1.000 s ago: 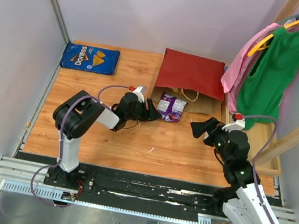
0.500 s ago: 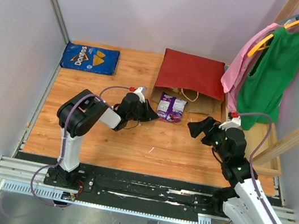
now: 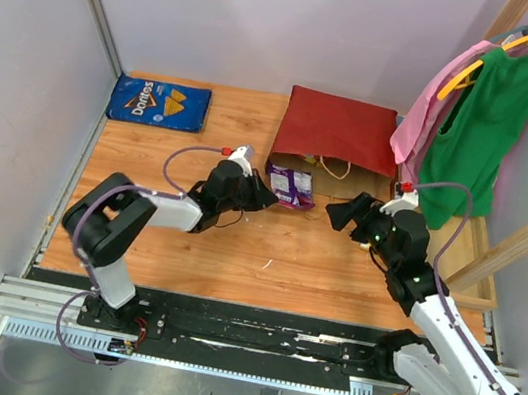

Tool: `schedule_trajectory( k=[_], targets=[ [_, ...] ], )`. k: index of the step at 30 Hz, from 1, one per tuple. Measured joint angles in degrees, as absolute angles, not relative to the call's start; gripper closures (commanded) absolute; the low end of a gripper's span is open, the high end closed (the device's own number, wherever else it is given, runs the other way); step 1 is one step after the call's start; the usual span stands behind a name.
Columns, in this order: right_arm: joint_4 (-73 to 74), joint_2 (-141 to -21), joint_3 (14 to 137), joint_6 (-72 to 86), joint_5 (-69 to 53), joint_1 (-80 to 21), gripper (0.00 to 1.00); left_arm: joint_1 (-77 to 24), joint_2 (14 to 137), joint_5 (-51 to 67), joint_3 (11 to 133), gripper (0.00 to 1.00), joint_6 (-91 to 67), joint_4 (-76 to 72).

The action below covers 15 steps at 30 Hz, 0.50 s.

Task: Take the snacks out of the paper bag
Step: Take out the snack from the paper bag.

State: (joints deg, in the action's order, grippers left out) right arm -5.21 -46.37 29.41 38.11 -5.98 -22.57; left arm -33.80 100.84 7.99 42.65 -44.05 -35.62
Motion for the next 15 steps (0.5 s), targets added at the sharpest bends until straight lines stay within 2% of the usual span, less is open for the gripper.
schedule_trajectory(
  k=[9, 15],
  targets=[
    [-4.0, -42.5, 32.6, 37.4, -5.2, -23.5, 0.09, -36.2, 71.9, -4.1, 29.9, 0.99, -42.8, -22.6],
    [1.4, -33.8, 34.4, 34.3, -2.2, -23.6, 0.08, -36.1, 53.2, -13.2, 29.5, 1.00, -42.1, -10.0]
  ],
)
